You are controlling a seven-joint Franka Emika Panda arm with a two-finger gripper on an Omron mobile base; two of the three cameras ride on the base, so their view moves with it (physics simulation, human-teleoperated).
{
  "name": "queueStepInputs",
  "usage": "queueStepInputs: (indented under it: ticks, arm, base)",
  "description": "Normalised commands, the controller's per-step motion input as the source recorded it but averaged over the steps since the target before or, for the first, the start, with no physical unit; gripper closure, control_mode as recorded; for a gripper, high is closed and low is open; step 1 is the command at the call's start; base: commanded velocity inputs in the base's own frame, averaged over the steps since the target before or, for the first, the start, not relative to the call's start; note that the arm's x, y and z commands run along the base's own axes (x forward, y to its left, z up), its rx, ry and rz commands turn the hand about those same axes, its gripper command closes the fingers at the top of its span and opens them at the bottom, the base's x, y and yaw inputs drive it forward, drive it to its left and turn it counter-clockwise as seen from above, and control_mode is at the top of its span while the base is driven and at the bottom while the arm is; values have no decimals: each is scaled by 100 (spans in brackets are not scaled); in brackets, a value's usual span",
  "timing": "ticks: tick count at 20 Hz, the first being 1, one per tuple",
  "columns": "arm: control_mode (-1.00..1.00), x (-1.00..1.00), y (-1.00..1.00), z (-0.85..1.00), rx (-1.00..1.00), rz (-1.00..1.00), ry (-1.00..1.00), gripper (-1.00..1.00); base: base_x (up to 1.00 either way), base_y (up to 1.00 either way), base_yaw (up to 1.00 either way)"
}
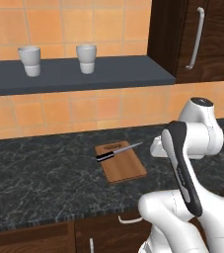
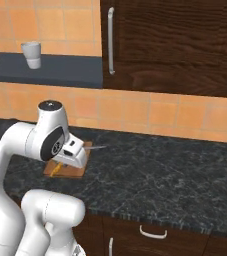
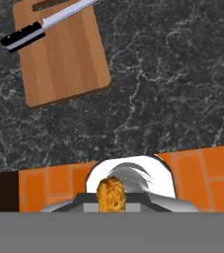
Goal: Pick up the knife from the drawer and place it on the cutting board. Then place the meat from the plate to the cutting board.
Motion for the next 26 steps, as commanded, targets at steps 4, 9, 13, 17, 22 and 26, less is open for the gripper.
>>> queueStepInputs:
  ticks: [4, 9, 13, 17, 22, 26]
  arm:
    - [-100, 38, 59, -4, -4, 8, 0, 100]
    - [-100, 70, 68, -24, -2, 4, 0, 100]
    - [-100, 100, 5, -53, -4, -1, 2, 100]
    - [-100, 100, 0, -42, -2, -24, 7, 100]
    - [-100, 54, -6, -32, 8, -59, 11, 100]
    - [-100, 30, 6, -42, 9, -62, 1, 100]
  base:
    - [0, 0, 0]
    - [0, 0, 0]
    - [0, 0, 0]
    - [0, 0, 0]
    - [0, 0, 0]
    - [0, 0, 0]
